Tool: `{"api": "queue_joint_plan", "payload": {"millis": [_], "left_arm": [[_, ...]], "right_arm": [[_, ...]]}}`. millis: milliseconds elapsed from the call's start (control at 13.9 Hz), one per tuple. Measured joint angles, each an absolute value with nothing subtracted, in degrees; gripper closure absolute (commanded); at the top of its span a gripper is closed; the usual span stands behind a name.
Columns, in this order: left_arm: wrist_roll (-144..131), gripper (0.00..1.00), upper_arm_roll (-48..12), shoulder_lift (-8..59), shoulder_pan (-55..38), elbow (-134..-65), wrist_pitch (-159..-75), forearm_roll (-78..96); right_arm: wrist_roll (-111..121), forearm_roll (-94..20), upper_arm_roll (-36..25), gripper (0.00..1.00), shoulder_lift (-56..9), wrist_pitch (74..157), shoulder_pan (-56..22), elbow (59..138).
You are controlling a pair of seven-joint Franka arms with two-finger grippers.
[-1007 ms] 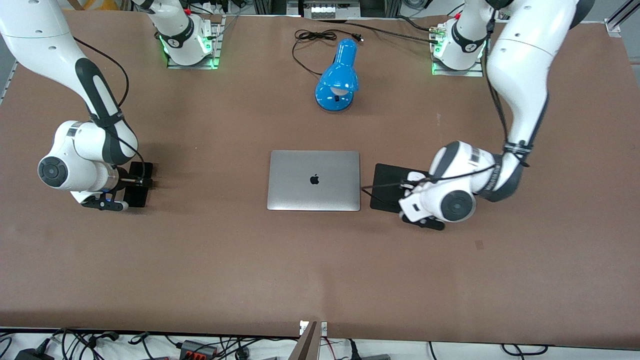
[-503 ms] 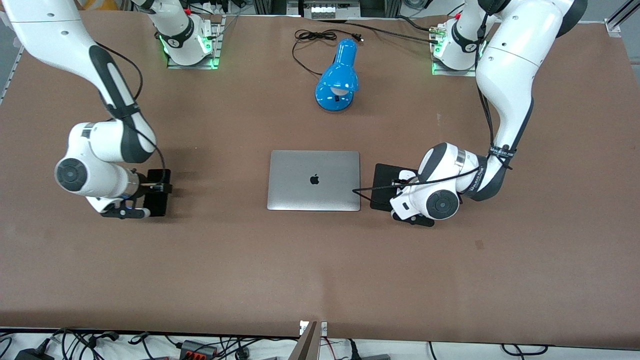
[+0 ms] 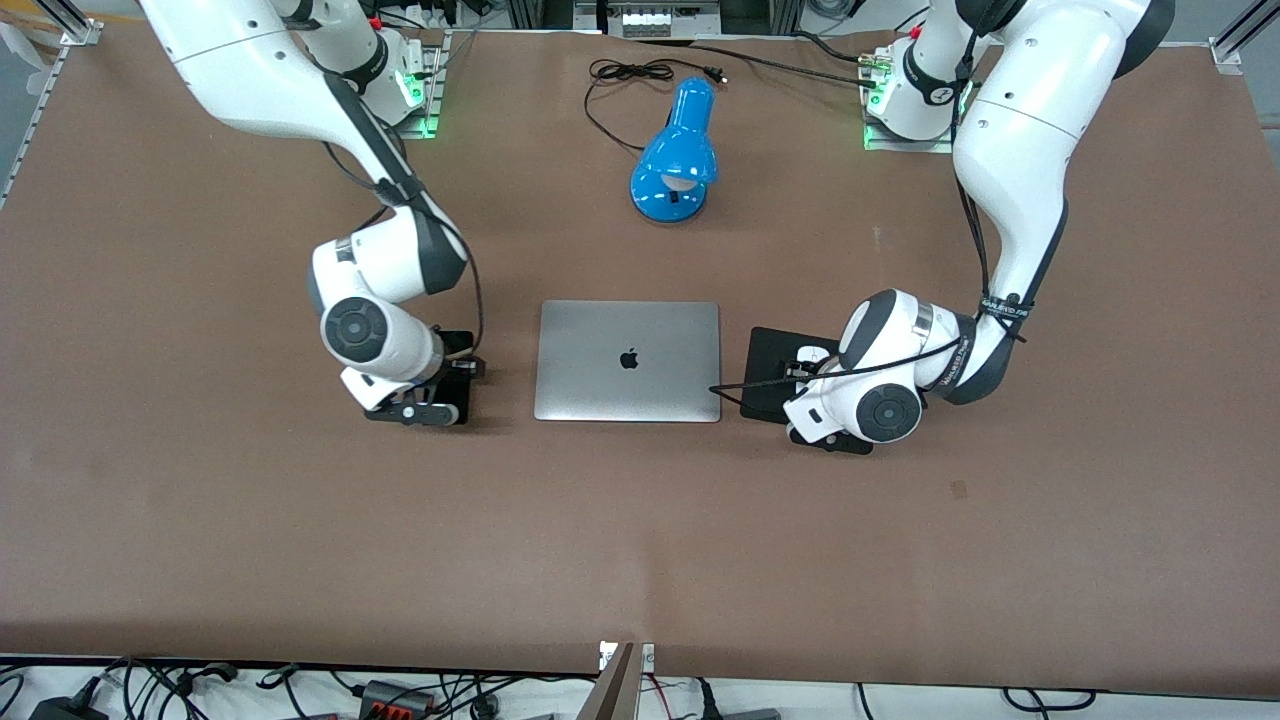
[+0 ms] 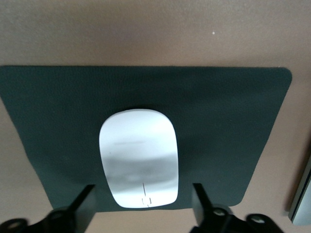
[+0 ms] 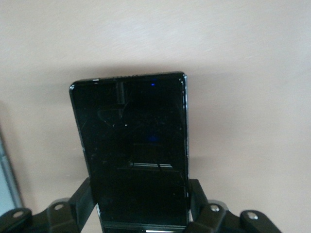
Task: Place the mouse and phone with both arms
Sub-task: 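Carry the phone toward the laptop while the left gripper sets mouse on pad, then lower the phone beside the laptop while the left gripper withdraws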
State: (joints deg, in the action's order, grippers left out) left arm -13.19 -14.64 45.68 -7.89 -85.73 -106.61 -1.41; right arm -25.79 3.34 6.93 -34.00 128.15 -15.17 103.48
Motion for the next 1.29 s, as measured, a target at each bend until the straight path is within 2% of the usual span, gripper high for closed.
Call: {"api": "queue_joint_plan", "payload": {"millis": [144, 359, 647, 719, 863, 1007, 1150, 1294], "left_arm": [[-13.26, 0.0, -14.43, 44.9, -7.12, -84.49, -104.62, -1.41], [-13.28, 0.0, -14.18, 40.94, -3.77, -78.96, -93.04, -1.42], [-11.91, 0.0, -14.95, 30.51, 5.41, -74.37, -81.6, -0.75], [-11.85, 0.0, -15.18, 27.22, 6.57, -74.39, -79.33, -0.4], [-11.9, 0.0, -15.36, 20.24, 6.92, -76.09, -76.89, -0.11], [-12.0, 0.0, -15.48, 12.99, 7.05, -82.81, -79.56, 1.13], [-12.02, 0.0, -15.52, 6.56, 7.26, -92.18, -86.6, 2.2], [-12.04, 0.0, -15.52, 2.72, 7.51, -95.86, -88.99, 2.37]], "right_arm": [[-25.88, 1.77, 6.93, 0.78, -34.9, 128.89, -15.97, 103.41], [-25.88, -0.08, 6.94, 0.78, -36.07, 129.91, -16.99, 103.35], [-25.86, -0.13, 6.93, 0.78, -36.92, 129.95, -17.75, 103.34], [-25.86, -0.13, 6.93, 0.75, -37.05, 129.96, -17.76, 103.34], [-25.85, -0.13, 6.92, 0.0, -37.18, 129.96, -17.76, 103.34], [-25.86, -0.16, 6.87, 0.0, -37.17, 130.0, -17.75, 103.24], [-25.85, -0.16, 6.71, 0.0, -36.7, 130.07, -17.7, 101.59], [-25.76, -0.16, 6.38, 0.0, -34.64, 127.52, -17.46, 98.32]]}}
